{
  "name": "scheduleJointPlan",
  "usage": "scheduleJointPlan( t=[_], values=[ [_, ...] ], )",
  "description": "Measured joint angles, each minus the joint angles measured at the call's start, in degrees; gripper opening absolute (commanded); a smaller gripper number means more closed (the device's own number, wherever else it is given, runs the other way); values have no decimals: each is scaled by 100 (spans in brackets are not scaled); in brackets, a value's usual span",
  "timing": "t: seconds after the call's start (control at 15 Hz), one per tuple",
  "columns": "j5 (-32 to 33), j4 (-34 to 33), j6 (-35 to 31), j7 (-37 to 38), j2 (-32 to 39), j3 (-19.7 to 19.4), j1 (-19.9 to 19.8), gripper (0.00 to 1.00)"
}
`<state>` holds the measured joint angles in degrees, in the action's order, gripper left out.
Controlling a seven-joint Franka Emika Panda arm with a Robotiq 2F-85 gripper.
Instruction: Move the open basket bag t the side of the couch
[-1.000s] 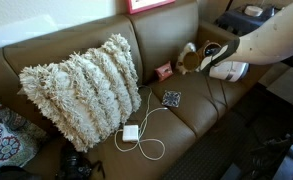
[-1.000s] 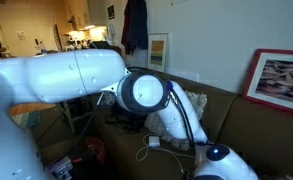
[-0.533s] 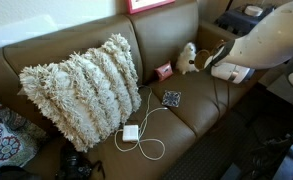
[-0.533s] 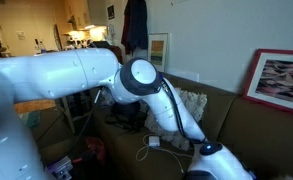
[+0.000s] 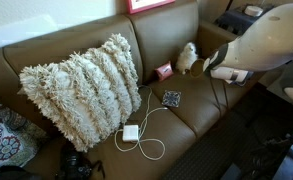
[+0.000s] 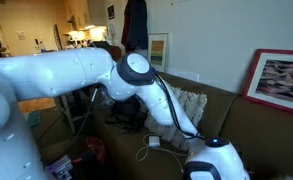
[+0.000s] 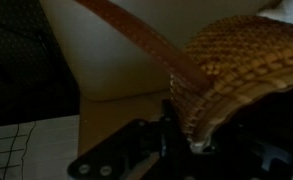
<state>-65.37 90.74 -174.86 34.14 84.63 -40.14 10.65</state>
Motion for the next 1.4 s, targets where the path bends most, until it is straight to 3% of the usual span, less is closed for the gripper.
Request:
scheduleJointPlan(
  t=[0.47, 0.93, 1.4],
  values=[
    [1111, 14, 363, 1796, -1, -217, 116, 4],
    [2548, 243, 1021, 4279, -2, -677, 371, 4],
    [4081, 126, 1443, 6152, -17, -712, 365, 4]
  ],
)
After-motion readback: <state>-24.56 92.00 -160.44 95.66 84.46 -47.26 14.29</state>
